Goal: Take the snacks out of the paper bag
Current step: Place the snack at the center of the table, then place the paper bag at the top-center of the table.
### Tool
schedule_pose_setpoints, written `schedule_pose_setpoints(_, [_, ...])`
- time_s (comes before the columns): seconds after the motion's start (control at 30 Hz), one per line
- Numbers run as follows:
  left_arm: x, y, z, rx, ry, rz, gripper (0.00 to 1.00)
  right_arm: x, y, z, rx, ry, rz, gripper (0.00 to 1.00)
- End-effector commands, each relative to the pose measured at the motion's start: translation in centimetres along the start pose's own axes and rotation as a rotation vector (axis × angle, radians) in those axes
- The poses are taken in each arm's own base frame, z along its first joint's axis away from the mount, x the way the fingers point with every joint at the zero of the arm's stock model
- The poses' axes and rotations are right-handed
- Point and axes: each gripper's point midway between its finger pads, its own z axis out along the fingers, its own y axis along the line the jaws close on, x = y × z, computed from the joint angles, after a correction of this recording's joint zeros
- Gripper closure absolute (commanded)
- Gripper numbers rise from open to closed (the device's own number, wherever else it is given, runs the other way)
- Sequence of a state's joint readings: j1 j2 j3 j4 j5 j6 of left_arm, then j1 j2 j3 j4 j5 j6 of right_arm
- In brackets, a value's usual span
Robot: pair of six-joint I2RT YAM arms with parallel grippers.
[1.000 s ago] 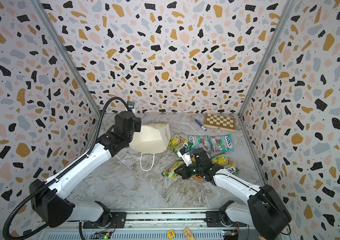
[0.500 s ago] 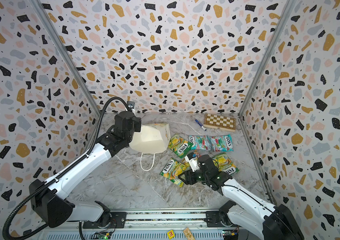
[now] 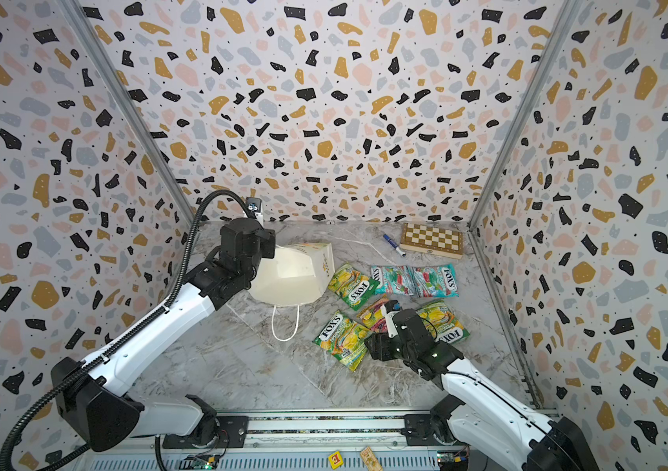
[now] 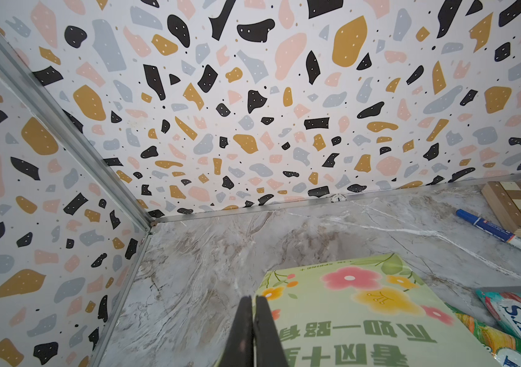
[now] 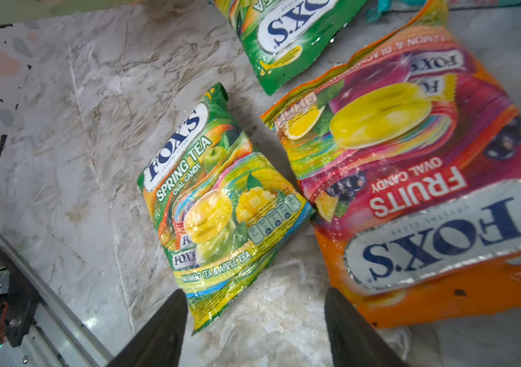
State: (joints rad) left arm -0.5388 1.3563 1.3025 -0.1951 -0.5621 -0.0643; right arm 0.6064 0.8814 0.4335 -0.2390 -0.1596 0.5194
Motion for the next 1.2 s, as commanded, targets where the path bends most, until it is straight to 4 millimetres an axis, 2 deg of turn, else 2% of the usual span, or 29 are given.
schedule_pose_setpoints(0.0, [-2.4, 0.1, -1.1, 0.037, -0.056, -0.044, 1.0, -0.2, -1.2, -0.3, 0.071, -0.01, 0.013, 0.3])
schedule_pose_setpoints(0.37, [-5.2, 0.0, -2.9, 0.106, -0.112, -0.135, 1.0, -1.4, -1.3, -1.0, 0.098, -0.053, 0.01, 0.29])
schedule_pose_setpoints(0.57, [-7.4, -0.5, -2.2, 0.112, -0.15, -0.223, 1.0, -2.0, -1.2, -1.1, 0.095, -0.073, 0.011, 0.29])
schedule_pose_setpoints(0.73, [-8.7, 0.0, 0.0, 0.06, -0.153, -0.311, 1.0, -2.6, -1.1, -1.2, 0.092, -0.089, 0.008, 0.29])
schedule_pose_setpoints(0.9, [-7.9, 0.9, 3.8, 0.101, -0.109, -0.449, 1.0, -3.1, -1.0, -1.5, 0.093, -0.11, 0.008, 0.29])
schedule_pose_setpoints(1.03, [-6.5, 0.9, 7.3, 0.242, -0.058, -0.57, 1.0, -3.6, -0.8, -1.8, 0.085, -0.128, 0.008, 0.28])
schedule_pose_setpoints(1.17, [-6.4, -0.8, 9.0, 0.42, -0.023, -0.638, 1.0, -3.9, -0.7, -1.8, 0.082, -0.137, 0.008, 0.28])
